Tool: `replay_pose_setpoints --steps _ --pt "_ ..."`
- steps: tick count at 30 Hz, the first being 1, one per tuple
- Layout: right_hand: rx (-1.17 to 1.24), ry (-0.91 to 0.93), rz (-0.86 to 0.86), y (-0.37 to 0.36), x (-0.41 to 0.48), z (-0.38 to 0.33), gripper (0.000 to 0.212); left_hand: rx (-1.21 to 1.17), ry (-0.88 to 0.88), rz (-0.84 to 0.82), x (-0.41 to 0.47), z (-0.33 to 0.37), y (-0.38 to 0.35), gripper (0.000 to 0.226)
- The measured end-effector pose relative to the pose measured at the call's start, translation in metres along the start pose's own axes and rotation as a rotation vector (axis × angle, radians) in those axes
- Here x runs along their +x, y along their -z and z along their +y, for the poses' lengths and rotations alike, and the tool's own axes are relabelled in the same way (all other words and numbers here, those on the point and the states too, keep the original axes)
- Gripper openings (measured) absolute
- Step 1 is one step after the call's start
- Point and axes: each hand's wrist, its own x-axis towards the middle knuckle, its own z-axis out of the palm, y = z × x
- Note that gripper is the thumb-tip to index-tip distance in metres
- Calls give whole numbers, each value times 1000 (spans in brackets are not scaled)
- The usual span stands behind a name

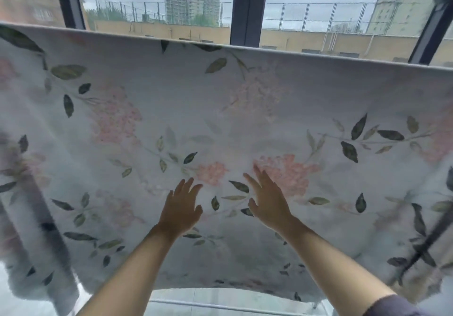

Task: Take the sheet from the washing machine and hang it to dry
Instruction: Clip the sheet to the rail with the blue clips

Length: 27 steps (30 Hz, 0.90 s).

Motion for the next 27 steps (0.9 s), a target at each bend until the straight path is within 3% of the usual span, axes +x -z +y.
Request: replay_pose_setpoints --steps 2,5,6,9,16,27 --pt "10 -70 -66 -18 7 -2 65 -26 62 7 -7 -16 -9 55" --pt "34 -207 -402 -44 10 3 63 -37 145 -138 -22 -42 -23 48" --pt "54 -204 -435 -54 17 -1 62 -20 159 -153 -25 -56 -24 46" --pt "127 -116 -386 -68 38 -25 65 -1 190 -77 -22 -78 -13 47" --pt "253 274 -311 -78 96 -124 65 -63 348 124 -31 -134 -2 44" --pt "246 389 -421 -134 148 -264 68 -206 586 244 -84 -277 25 35"
